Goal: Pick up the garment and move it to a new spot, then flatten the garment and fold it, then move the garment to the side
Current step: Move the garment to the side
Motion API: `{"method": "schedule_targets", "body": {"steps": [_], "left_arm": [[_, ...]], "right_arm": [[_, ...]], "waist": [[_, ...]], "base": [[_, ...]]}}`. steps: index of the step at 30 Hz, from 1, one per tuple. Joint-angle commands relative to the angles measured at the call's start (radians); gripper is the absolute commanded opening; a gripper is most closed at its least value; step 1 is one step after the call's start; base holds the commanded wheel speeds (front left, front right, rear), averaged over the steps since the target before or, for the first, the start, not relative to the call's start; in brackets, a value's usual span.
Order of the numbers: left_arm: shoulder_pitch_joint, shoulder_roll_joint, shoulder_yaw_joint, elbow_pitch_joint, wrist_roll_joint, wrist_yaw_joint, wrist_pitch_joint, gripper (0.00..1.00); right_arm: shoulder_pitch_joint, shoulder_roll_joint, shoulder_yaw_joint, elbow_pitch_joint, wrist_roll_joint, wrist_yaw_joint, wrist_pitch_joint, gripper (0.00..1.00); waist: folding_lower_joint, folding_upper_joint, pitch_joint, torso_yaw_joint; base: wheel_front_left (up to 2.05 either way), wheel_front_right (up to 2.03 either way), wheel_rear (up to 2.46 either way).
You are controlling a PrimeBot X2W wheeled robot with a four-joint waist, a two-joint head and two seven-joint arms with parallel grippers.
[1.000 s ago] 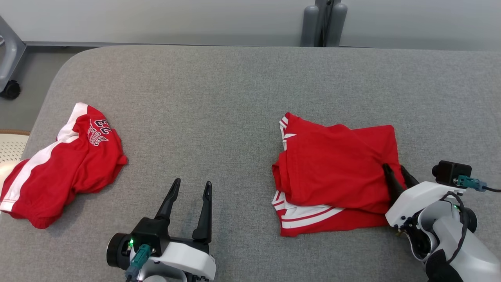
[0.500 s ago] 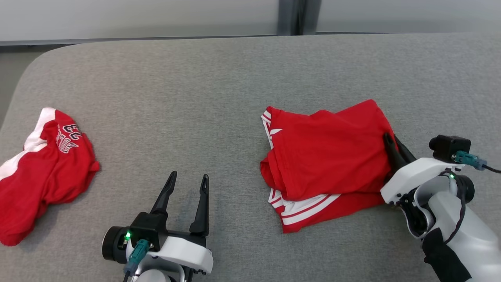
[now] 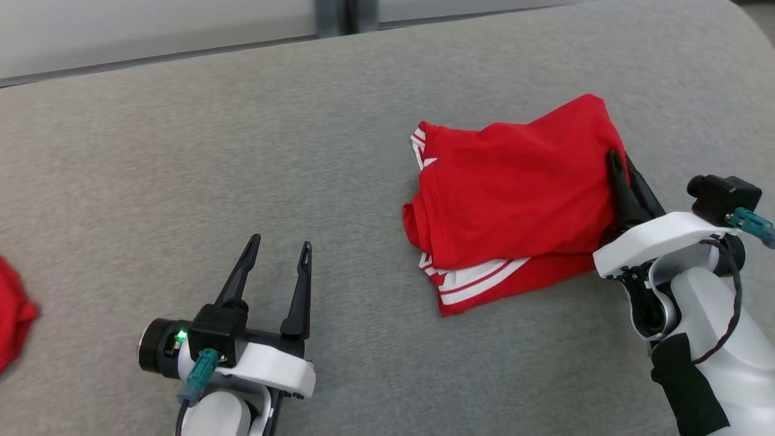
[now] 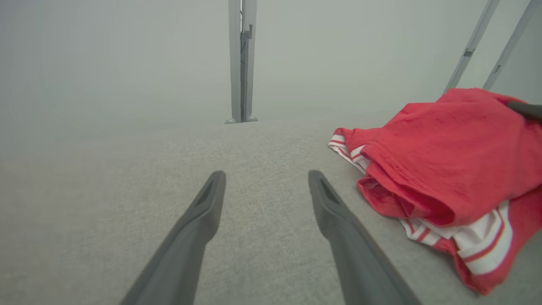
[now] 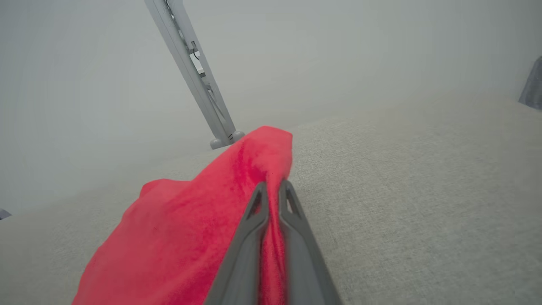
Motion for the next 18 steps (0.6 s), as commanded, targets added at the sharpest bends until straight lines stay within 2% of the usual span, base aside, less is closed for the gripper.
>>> {"method": "schedule_targets", "body": {"steps": [1, 11, 18], "left_arm": [[-0.016, 0.007, 0.002, 0.000, 0.008, -0.003, -0.004, 1.00], [-0.039, 0.040, -0.004, 0.009, 0.024, -0.009, 0.005, 1.00], [-0.046, 0.054, -0.018, -0.003, 0.028, -0.007, 0.023, 1.00]], "right_arm": [[0.015, -0.001, -0.019, -0.015, -0.015, 0.000, -0.008, 0.00], [0.058, 0.050, -0.074, -0.056, -0.055, 0.000, -0.007, 0.00], [0.068, 0.062, -0.090, -0.055, -0.060, 0.000, -0.007, 0.00]], "waist": [[0.0000, 0.0000, 0.018, -0.059], [0.0000, 0.0000, 0.030, -0.209], [0.0000, 0.0000, 0.034, -0.255]], "base": [[0.00, 0.00, 0.00], [0.00, 0.00, 0.00], [0.00, 0.00, 0.00]]}}
